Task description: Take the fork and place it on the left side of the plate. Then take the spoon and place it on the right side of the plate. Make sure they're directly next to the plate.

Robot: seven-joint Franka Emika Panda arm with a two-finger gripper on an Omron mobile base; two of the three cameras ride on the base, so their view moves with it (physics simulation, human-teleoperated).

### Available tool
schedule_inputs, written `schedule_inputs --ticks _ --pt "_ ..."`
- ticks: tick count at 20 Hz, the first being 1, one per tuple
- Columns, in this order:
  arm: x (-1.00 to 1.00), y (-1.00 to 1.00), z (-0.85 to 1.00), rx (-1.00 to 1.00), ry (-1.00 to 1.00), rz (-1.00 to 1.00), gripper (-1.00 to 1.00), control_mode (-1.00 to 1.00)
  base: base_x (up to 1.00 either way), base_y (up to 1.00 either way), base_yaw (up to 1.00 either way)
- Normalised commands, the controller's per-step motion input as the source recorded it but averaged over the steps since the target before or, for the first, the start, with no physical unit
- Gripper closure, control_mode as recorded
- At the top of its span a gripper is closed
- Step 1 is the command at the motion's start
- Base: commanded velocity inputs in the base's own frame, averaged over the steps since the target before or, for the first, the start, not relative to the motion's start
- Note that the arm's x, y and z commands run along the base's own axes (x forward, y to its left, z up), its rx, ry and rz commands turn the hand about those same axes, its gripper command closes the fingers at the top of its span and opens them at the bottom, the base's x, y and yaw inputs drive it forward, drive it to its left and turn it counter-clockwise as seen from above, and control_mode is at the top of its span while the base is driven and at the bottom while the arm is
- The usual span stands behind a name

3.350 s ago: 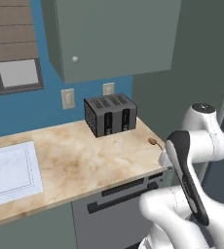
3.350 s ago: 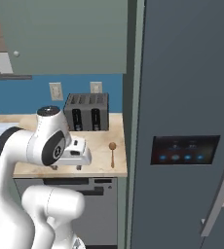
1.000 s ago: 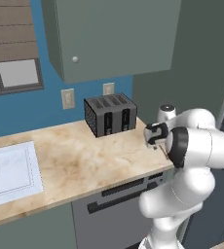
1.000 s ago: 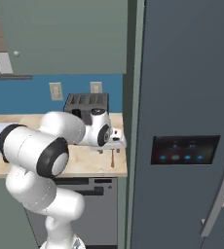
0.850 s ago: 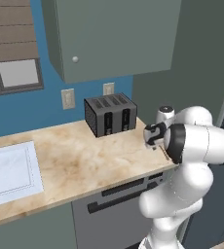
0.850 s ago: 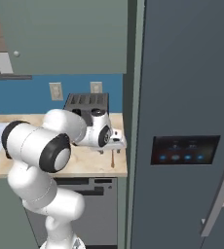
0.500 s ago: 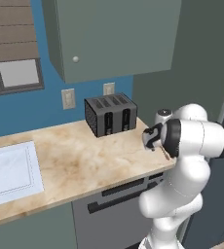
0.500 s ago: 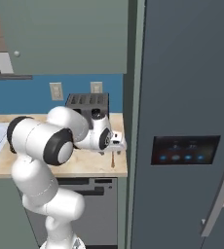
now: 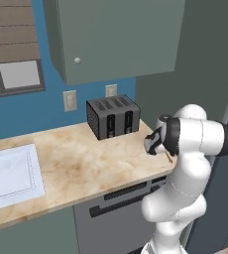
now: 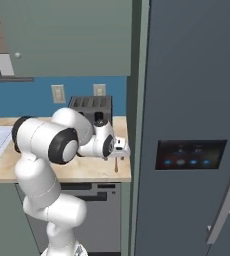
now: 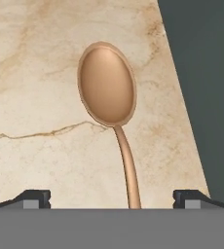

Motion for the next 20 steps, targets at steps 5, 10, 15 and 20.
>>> schedule_inputs --ticks 5,10,15,20 --pt "0.05 -0.14 -0.25 0.00 0.00 0.00 -1.00 -1.00 0.00 0.00 0.00" --pt "0.00 -0.06 -0.25 0.00 0.00 0.00 -1.00 -1.00 0.00 0.00 0.00" --pt "0.03 0.00 -0.29 0.00 0.00 0.00 1.00 -1.00 0.00 0.00 0.00" --pt "0.03 0.00 -0.21 0.00 0.00 0.03 1.00 -1.00 0.00 0.00 0.00"
